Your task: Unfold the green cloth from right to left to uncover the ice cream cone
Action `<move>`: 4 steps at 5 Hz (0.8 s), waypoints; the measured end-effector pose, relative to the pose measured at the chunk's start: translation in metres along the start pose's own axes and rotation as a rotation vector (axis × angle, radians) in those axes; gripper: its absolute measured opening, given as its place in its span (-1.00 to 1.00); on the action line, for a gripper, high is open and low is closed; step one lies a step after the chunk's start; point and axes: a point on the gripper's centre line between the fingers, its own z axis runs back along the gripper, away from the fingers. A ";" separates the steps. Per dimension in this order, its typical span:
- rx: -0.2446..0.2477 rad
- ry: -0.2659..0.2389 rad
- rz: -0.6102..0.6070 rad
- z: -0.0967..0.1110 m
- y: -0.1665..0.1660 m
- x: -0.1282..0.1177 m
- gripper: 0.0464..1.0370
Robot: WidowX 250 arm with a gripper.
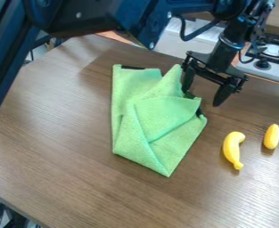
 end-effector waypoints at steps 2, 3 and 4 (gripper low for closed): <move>0.000 0.039 0.020 -0.003 0.009 -0.002 0.18; -0.024 0.055 0.014 -0.003 0.008 -0.003 -0.49; -0.038 0.083 0.012 -0.008 0.008 -0.007 -0.82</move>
